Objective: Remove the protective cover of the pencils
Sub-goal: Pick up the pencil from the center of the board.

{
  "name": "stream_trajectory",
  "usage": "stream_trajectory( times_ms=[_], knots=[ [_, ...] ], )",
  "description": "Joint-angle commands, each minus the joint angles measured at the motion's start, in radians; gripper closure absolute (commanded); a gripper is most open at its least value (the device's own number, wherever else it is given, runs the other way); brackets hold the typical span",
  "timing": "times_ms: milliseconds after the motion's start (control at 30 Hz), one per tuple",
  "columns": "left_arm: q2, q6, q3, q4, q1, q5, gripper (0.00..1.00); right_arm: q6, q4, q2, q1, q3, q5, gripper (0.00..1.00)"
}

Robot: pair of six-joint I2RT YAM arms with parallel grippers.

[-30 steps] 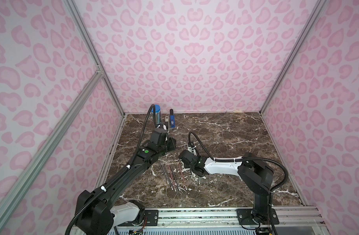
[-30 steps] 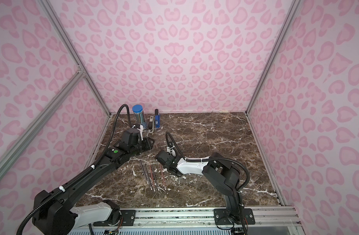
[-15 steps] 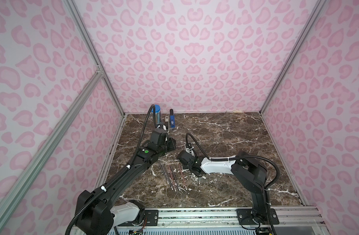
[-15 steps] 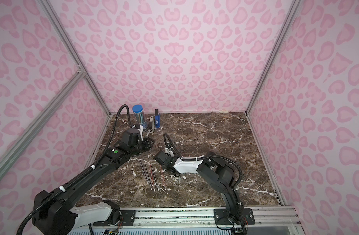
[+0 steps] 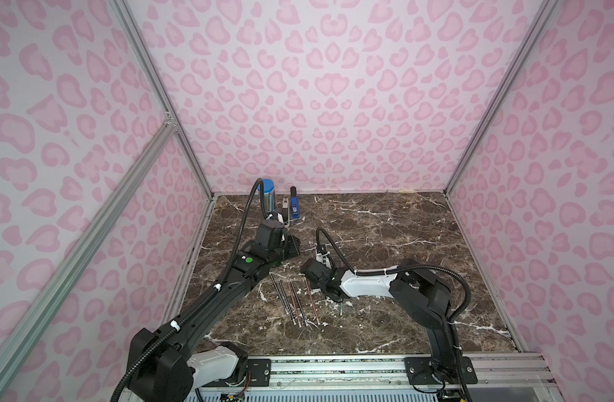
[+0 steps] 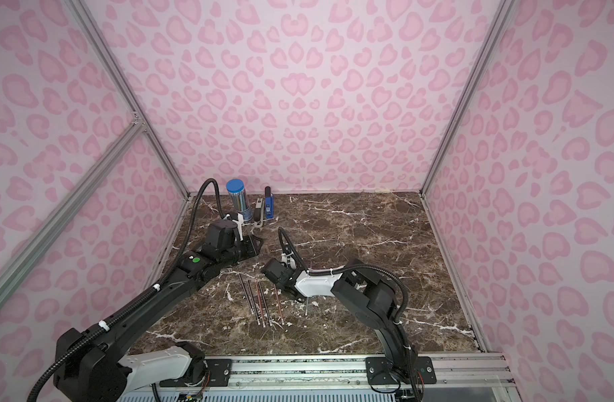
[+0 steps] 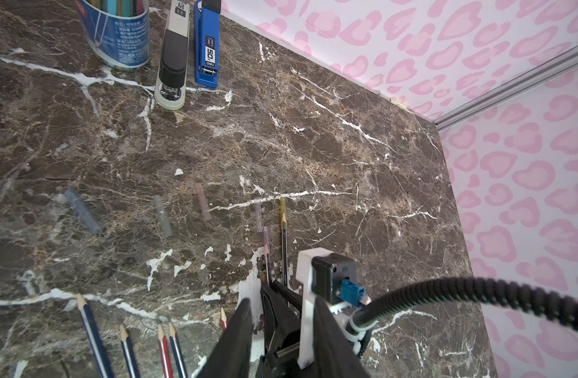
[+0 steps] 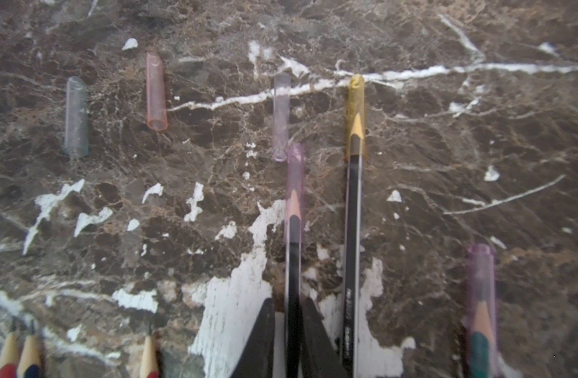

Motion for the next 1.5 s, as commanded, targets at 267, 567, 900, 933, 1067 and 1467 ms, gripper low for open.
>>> stream_trajectory(
  times_ms=[267, 567, 900, 933, 1067, 1467],
  knots=[
    [-0.004, 0.001, -0.007, 0.014, 0.006, 0.004, 0.66, 0.001, -0.059, -0.014, 0.001, -0.022, -0.042, 0.94],
    [-0.018, -0.004, -0.017, 0.020, 0.014, 0.028, 0.66, -0.016, 0.012, -0.157, 0.010, -0.102, -0.066, 0.96],
    [0.007, -0.022, -0.049, 0.104, 0.016, 0.162, 0.66, -0.039, 0.273, -0.352, 0.018, -0.341, -0.152, 0.97],
    [0.017, -0.026, -0.050, 0.113, 0.013, 0.180, 0.66, -0.044, 0.307, -0.373, 0.018, -0.369, -0.165, 0.97],
    [0.068, -0.047, -0.066, 0.172, 0.013, 0.249, 0.66, -0.059, 0.414, -0.431, 0.021, -0.441, -0.208, 0.96],
    [0.148, -0.069, -0.070, 0.228, -0.027, 0.280, 0.68, -0.095, 0.482, -0.465, 0.054, -0.454, -0.221, 0.96]
  ],
)
